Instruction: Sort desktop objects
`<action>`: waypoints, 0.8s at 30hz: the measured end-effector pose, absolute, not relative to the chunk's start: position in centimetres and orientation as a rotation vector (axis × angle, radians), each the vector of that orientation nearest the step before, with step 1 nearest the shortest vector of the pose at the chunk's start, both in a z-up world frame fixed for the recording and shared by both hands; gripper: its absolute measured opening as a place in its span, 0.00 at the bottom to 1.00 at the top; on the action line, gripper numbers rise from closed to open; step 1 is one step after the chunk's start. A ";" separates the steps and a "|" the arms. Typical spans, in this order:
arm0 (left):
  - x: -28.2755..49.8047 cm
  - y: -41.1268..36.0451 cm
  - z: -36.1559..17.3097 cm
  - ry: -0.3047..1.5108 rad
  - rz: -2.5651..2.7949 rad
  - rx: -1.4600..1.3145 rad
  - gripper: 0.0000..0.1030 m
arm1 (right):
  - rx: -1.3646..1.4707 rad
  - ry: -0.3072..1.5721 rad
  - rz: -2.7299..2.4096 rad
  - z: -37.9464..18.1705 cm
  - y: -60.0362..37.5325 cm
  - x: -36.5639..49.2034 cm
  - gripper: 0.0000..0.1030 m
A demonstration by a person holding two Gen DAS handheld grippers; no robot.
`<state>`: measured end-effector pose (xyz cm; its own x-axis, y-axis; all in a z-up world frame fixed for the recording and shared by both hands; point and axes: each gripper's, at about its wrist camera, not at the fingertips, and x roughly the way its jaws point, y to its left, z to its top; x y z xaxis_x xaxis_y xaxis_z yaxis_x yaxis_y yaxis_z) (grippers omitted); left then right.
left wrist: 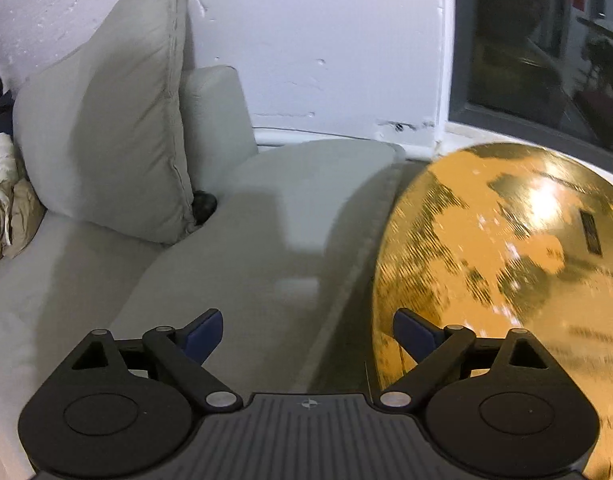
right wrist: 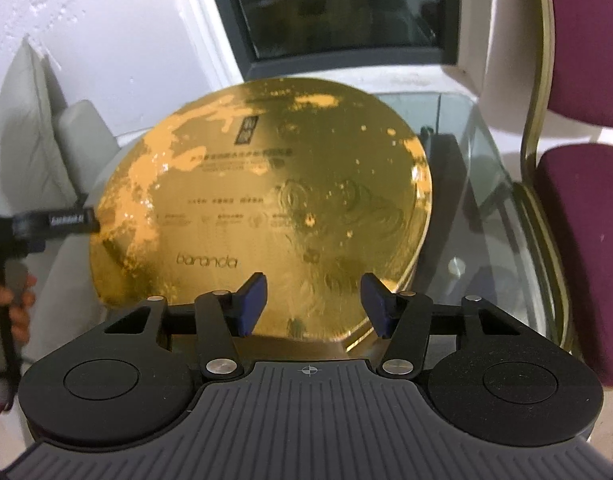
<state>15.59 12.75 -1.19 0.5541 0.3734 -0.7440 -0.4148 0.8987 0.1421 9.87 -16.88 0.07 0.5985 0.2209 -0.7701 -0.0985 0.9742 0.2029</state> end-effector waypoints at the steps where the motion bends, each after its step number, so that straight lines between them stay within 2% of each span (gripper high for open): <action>1: 15.6 12.9 -1.2 0.862 0.475 -0.058 0.95 | 0.151 0.919 0.186 -0.1 -17.0 9.8 0.57; 7: 15.8 13.8 -1.8 0.868 0.484 -0.103 1.00 | 0.161 0.926 0.180 -0.3 -17.4 9.9 0.57; 9: 15.8 13.6 -1.4 0.898 0.478 -0.085 0.98 | 0.151 0.922 0.183 -0.1 -17.3 10.0 0.57; 10: 15.7 13.3 -1.1 0.920 0.472 -0.061 0.92 | 0.141 0.922 0.188 0.0 -17.1 10.1 0.57; 16: 12.2 8.5 0.9 0.930 0.275 0.061 0.97 | 0.056 0.954 0.205 -0.8 -15.7 10.7 0.57; 24: 10.8 4.6 -1.4 1.036 0.151 0.094 0.96 | -0.055 0.953 0.224 -2.4 -14.4 10.7 0.59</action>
